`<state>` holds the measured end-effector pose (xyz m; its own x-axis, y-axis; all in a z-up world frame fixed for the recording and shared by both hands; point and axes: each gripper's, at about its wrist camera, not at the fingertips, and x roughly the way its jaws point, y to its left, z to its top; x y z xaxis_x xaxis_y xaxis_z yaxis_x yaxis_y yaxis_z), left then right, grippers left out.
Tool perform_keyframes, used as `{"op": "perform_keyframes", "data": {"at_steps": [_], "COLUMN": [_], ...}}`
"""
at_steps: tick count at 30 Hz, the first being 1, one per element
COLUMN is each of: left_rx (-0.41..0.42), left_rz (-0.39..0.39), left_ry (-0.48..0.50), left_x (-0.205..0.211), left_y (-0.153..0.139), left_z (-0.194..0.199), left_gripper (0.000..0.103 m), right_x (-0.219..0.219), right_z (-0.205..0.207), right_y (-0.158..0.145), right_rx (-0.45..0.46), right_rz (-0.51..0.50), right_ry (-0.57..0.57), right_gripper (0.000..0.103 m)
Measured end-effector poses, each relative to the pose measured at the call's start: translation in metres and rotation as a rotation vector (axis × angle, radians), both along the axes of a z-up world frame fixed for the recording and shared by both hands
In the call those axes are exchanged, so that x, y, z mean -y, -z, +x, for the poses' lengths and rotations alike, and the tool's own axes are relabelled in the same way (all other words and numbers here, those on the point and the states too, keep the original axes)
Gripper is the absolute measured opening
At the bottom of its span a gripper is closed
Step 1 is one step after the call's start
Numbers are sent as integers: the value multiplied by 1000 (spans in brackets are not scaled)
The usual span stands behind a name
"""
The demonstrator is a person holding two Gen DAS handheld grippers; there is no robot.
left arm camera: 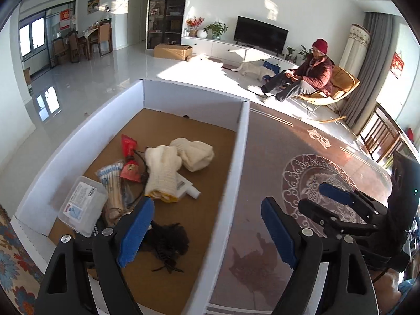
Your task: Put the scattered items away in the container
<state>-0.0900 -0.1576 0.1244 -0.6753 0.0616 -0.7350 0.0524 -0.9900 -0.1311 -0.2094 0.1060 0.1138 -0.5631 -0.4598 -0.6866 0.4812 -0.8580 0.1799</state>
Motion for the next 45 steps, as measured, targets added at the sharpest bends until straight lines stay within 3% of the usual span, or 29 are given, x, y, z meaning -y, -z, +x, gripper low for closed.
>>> {"op": "perform_keyframes", "data": {"at_steps": [3, 8, 12, 15, 19, 30, 34, 36, 39, 42, 45], "left_rx": [-20, 47, 96, 143, 123, 122, 191, 228, 225, 83, 18], "left_rz": [-11, -31, -185, -211, -146, -141, -145, -120, -77, -126, -173], "left_ry": [86, 201, 232, 254, 252, 248, 247, 189, 109, 5, -98], "left_x": [-61, -153, -210, -226, -225, -226, -225, -215, -188, -152, -108], "left_y": [4, 63, 124, 151, 156, 158, 157, 154, 121, 60, 18], "left_z": [18, 18, -1, -13, -14, -15, -19, -15, 2, 37, 58], "left_gripper": [102, 103, 103, 103, 103, 103, 103, 103, 98, 100, 101], "right_x": [-66, -167, -213, -230, -237, -238, -238, -235, -224, -190, -129], "right_z": [34, 84, 96, 100, 96, 93, 93, 93, 96, 95, 85], "right_y": [23, 67, 96, 105, 105, 105, 105, 104, 92, 55, 1], "right_rx": [-4, 12, 55, 70, 90, 94, 93, 102, 151, 155, 82], "right_rz": [69, 234, 283, 252, 227, 222, 222, 226, 160, 88, 68], "right_ry": [83, 251, 363, 411, 444, 446, 446, 449, 477, 444, 320], "right_gripper": [70, 70, 70, 73, 77, 79, 79, 79, 79, 79, 79]}}
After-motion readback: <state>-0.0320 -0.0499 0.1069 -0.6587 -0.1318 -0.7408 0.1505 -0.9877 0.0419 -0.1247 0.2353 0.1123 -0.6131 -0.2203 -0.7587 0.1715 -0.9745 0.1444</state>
